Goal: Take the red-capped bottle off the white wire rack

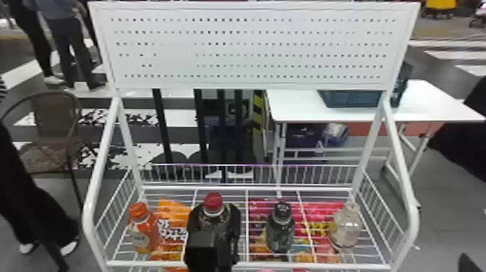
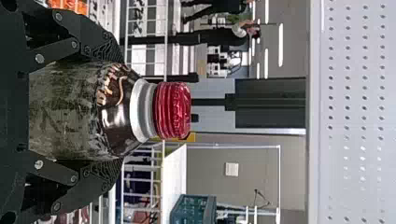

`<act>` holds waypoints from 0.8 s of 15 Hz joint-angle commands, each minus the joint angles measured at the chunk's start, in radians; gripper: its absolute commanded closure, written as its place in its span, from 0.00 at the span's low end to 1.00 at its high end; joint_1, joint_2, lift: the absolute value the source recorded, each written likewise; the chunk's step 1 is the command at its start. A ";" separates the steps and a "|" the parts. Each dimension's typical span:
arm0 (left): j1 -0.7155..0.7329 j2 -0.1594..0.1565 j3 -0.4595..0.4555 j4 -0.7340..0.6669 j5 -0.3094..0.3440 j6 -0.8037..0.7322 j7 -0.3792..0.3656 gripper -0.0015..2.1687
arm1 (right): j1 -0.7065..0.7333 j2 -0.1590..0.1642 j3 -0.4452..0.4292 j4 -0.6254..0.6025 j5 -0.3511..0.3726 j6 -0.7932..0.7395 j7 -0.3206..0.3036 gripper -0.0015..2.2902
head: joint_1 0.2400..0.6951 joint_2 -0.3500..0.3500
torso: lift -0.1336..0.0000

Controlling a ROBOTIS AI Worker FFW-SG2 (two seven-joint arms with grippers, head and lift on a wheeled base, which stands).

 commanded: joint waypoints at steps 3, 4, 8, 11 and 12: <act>0.182 0.101 0.189 -0.492 0.004 0.348 -0.035 0.93 | -0.016 -0.002 0.014 0.003 0.002 0.000 0.000 0.06 | 0.57 0.50 | 1.00; 0.233 0.107 0.247 -0.575 0.006 0.388 -0.064 0.93 | -0.021 -0.005 0.018 0.004 0.002 0.003 -0.002 0.06 | 0.57 0.50 | 1.00; 0.386 0.116 0.431 -0.749 0.017 0.416 -0.148 0.93 | -0.030 -0.003 0.034 0.009 0.003 0.003 0.000 0.06 | 0.57 0.50 | 1.00; 0.449 0.110 0.482 -0.754 0.020 0.394 -0.193 0.93 | -0.033 -0.003 0.038 0.011 0.005 0.003 0.000 0.06 | 0.57 0.50 | 1.00; 0.468 0.104 0.489 -0.748 0.020 0.376 -0.211 0.93 | -0.033 -0.002 0.038 0.012 0.005 0.003 0.000 0.06 | 0.57 0.50 | 1.00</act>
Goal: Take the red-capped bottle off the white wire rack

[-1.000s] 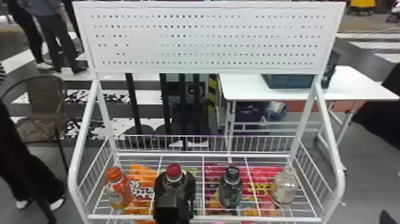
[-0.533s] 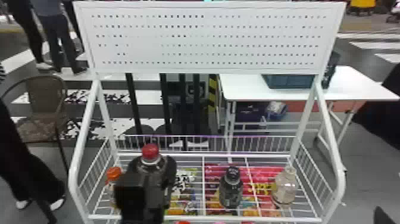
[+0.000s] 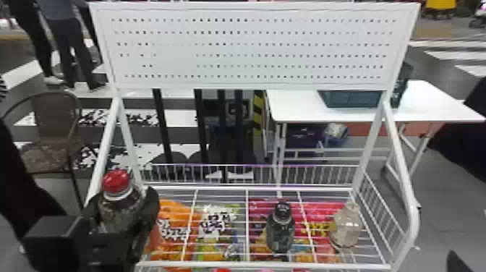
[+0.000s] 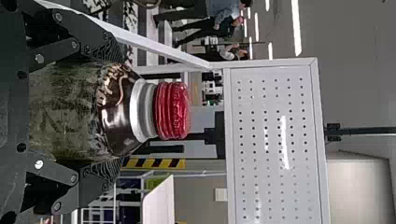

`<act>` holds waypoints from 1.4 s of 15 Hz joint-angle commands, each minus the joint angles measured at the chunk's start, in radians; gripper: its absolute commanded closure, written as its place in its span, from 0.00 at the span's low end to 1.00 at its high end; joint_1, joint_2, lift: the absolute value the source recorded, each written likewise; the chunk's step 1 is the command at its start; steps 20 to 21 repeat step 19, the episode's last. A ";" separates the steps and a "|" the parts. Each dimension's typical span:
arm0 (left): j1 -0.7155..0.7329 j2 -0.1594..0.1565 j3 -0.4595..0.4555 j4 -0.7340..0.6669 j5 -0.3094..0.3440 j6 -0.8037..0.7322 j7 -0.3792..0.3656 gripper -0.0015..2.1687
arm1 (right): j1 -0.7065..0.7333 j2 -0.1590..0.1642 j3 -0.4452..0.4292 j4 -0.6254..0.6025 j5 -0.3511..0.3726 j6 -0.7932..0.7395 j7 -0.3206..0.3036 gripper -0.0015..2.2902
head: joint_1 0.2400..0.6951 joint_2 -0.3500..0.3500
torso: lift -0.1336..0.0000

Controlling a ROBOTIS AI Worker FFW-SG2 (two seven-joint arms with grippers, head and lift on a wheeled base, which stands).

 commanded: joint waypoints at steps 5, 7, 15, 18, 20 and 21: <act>0.031 -0.010 0.015 0.034 -0.003 -0.039 -0.033 0.93 | -0.002 0.000 0.007 -0.001 0.002 0.000 -0.006 0.06 | 0.57 0.50 | 1.00; 0.029 -0.012 0.015 0.033 -0.003 -0.039 -0.036 0.93 | -0.002 -0.002 0.007 -0.002 0.002 0.000 -0.009 0.06 | 0.57 0.50 | 1.00; 0.018 -0.013 0.014 0.033 -0.003 -0.039 -0.031 0.93 | -0.005 -0.009 0.007 -0.002 0.000 0.000 -0.012 0.06 | 0.57 0.50 | 1.00; 0.015 -0.015 0.014 0.033 -0.003 -0.036 -0.030 0.93 | -0.005 -0.008 0.005 -0.001 0.002 0.000 -0.012 0.06 | 0.57 0.50 | 1.00; 0.015 -0.016 0.014 0.034 -0.003 -0.039 -0.030 0.93 | -0.006 -0.008 0.005 -0.001 0.002 0.000 -0.012 0.06 | 0.57 0.50 | 1.00; 0.015 -0.016 0.014 0.034 -0.003 -0.039 -0.030 0.93 | -0.006 -0.008 0.005 -0.001 0.002 0.000 -0.012 0.06 | 0.57 0.50 | 1.00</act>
